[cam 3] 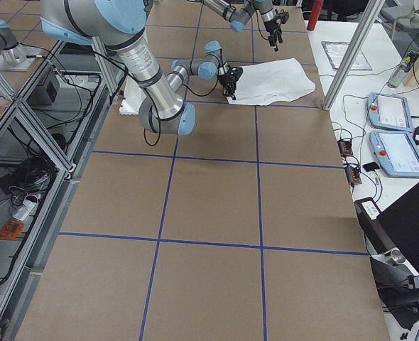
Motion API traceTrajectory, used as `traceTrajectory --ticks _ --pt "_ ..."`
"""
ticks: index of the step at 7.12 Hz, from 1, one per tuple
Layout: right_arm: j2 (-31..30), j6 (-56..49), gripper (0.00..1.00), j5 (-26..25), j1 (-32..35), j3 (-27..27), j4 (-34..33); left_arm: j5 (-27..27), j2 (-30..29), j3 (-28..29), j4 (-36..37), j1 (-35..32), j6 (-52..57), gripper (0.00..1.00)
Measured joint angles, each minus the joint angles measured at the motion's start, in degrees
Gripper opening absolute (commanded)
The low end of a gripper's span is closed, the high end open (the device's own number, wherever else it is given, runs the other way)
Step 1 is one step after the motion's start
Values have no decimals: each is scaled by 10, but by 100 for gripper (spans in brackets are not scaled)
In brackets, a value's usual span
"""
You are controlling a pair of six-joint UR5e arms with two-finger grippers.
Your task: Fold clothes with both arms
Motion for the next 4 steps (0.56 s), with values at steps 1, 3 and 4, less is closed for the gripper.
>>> traceTrajectory --ticks 1,3,4 --pt "-1 -2 31 0 0 7 -6 0 0 0 0 0 0 100" --pt "-17 -13 100 1 1 49 -22 0 0 0 0 1 0 100" --pt "-27 -29 100 1 5 70 -25 0 0 0 0 1 0 100"
